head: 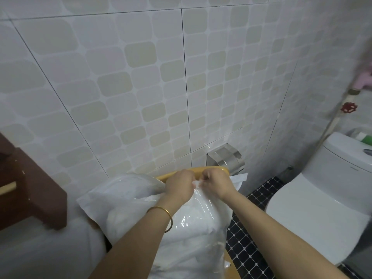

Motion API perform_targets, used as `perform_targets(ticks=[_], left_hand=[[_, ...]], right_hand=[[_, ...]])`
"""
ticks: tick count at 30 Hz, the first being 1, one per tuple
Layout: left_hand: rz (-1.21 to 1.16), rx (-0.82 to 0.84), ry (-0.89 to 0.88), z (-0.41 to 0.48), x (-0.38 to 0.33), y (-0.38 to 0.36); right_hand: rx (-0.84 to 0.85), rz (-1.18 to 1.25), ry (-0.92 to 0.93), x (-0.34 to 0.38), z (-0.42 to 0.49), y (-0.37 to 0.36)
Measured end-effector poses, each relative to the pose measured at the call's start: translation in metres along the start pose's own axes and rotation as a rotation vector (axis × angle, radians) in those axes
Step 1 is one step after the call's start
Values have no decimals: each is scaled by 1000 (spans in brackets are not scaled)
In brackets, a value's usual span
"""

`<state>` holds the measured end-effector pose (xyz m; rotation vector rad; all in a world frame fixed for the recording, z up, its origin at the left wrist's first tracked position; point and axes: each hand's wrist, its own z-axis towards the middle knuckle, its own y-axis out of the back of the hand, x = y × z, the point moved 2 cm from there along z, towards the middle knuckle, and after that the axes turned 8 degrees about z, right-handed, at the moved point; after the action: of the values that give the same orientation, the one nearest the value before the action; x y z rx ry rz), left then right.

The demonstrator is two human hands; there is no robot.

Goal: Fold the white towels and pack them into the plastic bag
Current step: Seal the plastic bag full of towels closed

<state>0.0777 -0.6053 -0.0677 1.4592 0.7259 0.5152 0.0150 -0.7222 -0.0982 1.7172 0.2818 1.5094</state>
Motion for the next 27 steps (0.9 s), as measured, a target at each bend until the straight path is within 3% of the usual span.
perform_targets(ticks=[9, 20, 27], left_hand=[[-46, -7, -16, 5, -4, 0], [71, -116, -52, 1, -9, -7], [59, 29, -55, 7, -2, 1]], right_hand=[[59, -15, 39, 4, -3, 11], [-76, 19, 69, -3, -6, -2], [-22, -108, 93, -5, -6, -2]])
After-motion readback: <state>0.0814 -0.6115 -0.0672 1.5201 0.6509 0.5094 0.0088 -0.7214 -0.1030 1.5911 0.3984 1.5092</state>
